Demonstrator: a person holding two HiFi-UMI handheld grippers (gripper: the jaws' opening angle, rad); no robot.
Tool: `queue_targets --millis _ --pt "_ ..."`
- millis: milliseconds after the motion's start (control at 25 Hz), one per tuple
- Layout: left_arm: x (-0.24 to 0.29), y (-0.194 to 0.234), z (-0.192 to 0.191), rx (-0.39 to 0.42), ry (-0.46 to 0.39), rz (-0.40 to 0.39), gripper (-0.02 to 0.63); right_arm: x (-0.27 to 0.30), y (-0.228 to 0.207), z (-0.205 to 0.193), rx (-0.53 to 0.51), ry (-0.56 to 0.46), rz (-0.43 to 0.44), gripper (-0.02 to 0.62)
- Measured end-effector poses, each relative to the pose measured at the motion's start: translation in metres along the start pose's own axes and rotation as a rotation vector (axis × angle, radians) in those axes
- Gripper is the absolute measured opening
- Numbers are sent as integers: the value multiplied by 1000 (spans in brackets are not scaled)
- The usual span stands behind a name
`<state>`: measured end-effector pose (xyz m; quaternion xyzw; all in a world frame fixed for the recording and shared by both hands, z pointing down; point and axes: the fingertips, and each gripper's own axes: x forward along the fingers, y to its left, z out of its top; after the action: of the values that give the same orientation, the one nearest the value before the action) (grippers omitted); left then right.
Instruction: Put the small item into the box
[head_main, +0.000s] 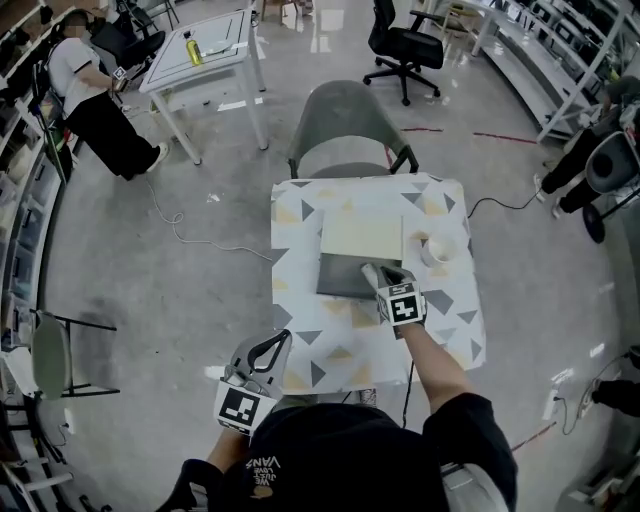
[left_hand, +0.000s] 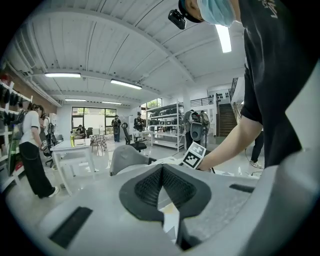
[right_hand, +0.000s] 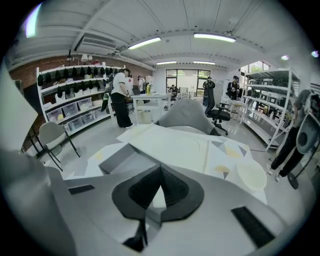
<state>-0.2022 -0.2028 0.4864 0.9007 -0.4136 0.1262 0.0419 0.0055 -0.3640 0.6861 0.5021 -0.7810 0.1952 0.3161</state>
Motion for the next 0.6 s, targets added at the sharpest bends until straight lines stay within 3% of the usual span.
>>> queue_targets --millis 600 --pt "43 -63 27 19 -37 -97 6 -156 17 11 111 -304 62 0"
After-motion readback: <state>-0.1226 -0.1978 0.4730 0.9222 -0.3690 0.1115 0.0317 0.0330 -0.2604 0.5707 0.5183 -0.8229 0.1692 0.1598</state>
